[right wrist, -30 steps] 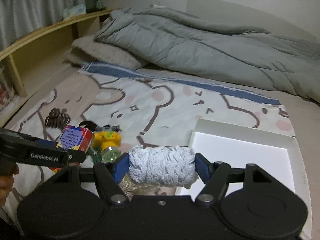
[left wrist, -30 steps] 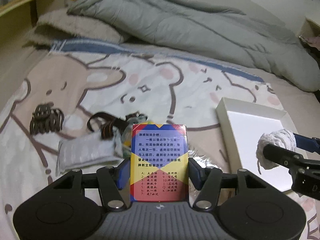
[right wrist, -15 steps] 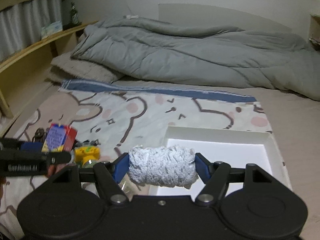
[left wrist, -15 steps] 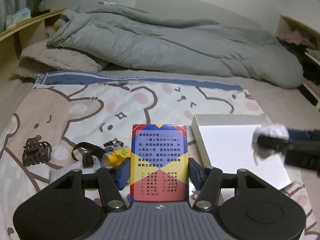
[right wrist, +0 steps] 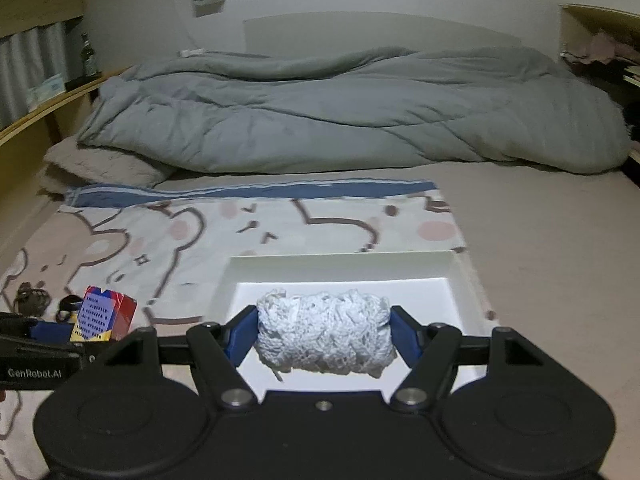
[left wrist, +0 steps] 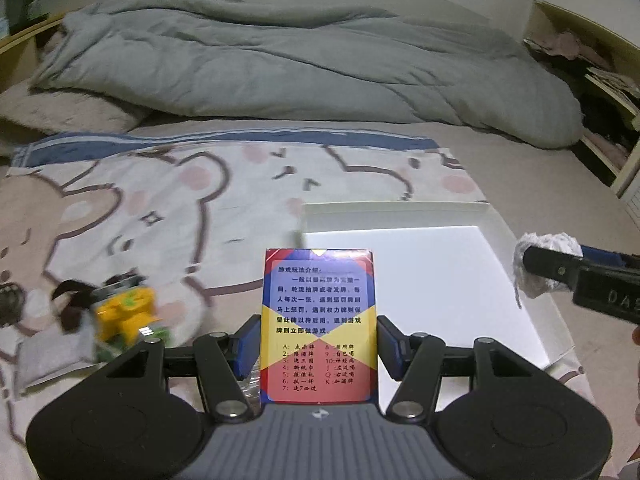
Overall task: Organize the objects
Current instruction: 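Lift the rope bundle and card box and carry both over the white tray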
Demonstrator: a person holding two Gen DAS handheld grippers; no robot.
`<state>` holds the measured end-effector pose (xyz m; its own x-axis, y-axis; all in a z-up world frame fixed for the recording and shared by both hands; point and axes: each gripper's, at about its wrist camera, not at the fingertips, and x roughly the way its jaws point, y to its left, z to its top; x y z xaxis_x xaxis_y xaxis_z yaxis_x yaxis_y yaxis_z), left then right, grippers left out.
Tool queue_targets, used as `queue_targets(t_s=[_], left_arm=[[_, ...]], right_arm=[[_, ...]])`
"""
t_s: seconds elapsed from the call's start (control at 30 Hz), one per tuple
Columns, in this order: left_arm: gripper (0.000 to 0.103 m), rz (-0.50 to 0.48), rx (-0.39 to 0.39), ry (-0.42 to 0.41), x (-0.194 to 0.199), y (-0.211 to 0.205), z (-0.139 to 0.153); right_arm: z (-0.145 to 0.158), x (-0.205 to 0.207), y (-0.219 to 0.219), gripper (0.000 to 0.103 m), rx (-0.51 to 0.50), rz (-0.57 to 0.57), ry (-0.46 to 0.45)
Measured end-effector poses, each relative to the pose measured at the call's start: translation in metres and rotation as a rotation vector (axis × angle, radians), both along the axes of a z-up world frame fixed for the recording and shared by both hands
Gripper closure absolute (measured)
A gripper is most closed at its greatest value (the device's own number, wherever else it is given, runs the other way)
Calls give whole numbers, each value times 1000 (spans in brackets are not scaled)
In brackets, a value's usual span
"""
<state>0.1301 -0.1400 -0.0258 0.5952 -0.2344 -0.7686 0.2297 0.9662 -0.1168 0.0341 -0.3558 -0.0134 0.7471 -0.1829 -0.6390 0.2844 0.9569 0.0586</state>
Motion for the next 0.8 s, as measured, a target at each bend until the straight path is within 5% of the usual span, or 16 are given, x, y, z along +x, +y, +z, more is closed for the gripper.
queue_targets(t_s=[0.4, 0.8], left_arm=[[43, -47, -66, 68, 3, -80, -39], [43, 76, -86, 195, 16, -96, -87]], right_arm=[[-40, -18, -55, 32, 56, -69, 88], [-75, -17, -61, 32, 109, -20, 205]])
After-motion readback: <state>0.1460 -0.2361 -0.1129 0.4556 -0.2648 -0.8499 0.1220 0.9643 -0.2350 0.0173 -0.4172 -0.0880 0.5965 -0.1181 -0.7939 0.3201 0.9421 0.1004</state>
